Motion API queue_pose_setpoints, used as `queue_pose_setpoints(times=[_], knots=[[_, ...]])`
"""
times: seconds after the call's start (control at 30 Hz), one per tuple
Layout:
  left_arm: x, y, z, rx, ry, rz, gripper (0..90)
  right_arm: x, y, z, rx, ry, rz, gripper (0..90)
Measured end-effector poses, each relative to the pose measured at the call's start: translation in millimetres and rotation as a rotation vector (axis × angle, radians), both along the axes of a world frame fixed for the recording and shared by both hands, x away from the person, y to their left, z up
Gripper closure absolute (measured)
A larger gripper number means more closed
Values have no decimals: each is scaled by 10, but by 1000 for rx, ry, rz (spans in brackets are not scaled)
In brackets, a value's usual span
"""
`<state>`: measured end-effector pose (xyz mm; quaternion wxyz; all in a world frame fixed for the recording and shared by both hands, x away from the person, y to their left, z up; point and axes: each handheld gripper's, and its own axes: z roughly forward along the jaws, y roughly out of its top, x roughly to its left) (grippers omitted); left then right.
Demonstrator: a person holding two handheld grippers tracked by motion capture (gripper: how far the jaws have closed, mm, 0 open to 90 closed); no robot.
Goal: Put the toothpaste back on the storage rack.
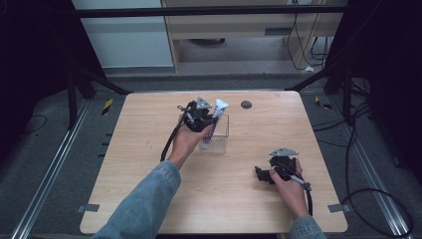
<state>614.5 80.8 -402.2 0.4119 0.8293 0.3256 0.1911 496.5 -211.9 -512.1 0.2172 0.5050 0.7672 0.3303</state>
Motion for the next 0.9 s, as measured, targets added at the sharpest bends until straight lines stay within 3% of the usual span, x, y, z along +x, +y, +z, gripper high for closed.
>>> queue_pose_setpoints(times=[0.33, 0.7, 0.9], knots=[[19, -104, 14, 45, 14, -8, 777, 0, 0, 0, 0, 0, 0, 26], [47, -180, -2, 60, 56, -10, 771, 1, -1, 0, -2, -1, 1, 26], [53, -217, -16, 59, 58, -8, 767, 1, -1, 0, -2, -1, 2, 26]])
